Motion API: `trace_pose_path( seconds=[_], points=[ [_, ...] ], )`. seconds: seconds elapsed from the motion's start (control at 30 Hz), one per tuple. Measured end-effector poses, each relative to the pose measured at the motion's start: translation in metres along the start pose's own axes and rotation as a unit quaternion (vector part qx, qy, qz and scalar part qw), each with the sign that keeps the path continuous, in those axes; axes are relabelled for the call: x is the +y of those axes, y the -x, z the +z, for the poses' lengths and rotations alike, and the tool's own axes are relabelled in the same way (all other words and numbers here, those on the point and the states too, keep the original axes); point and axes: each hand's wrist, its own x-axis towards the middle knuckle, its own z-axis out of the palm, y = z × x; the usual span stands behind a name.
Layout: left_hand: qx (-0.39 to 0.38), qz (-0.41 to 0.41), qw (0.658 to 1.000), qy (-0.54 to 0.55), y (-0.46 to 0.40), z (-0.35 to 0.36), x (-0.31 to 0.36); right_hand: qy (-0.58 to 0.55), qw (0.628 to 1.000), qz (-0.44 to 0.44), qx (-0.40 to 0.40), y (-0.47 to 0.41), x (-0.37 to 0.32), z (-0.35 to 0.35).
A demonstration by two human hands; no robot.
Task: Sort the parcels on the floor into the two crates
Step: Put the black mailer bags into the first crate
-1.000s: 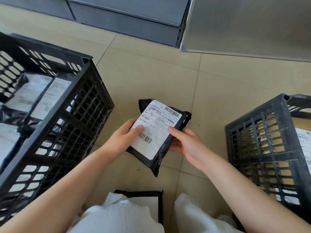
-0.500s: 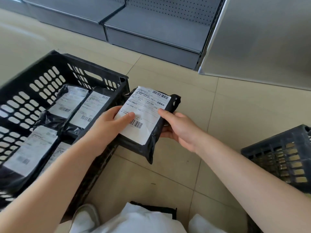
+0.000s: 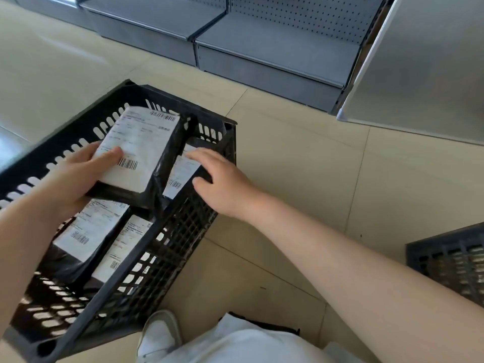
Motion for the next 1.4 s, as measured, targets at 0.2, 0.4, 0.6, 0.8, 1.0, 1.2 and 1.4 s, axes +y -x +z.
trace_pose_path(
  seconds=[0.2, 0.4, 0.6, 0.8, 1.0, 1.2, 1.4],
  points=[
    [-0.022, -0.134, 0.987, -0.081, -0.005, -0.045, -0.043, 0.154, 0.974, -0.059, -0.156, 0.016, 0.005, 0.034],
    [0.001, -0.177, 0.981, -0.084, -0.007, -0.061, -0.081, 0.364, 0.904, -0.147, -0.169, 0.013, 0.028, 0.031],
    [-0.095, -0.251, 0.959, -0.092, -0.01, -0.085, -0.112, 0.354, 0.909, -0.151, -0.162, 0.012, 0.035, 0.032],
    [-0.209, -0.291, 0.916, -0.182, -0.018, -0.101, -0.124, 0.356, 0.91, -0.157, -0.146, 0.011, 0.04, 0.038],
    [-0.187, -0.244, 0.921, -0.238, -0.01, -0.061, -0.124, 0.355, 0.911, -0.158, -0.141, 0.011, 0.041, 0.04],
    [-0.152, -0.24, 0.922, -0.262, 0.001, -0.035, -0.116, 0.359, 0.909, -0.166, -0.131, 0.011, 0.042, 0.04],
    [-0.122, -0.193, 0.899, -0.374, -0.001, -0.018, -0.114, 0.37, 0.903, -0.172, -0.132, 0.012, 0.043, 0.039]
  ],
)
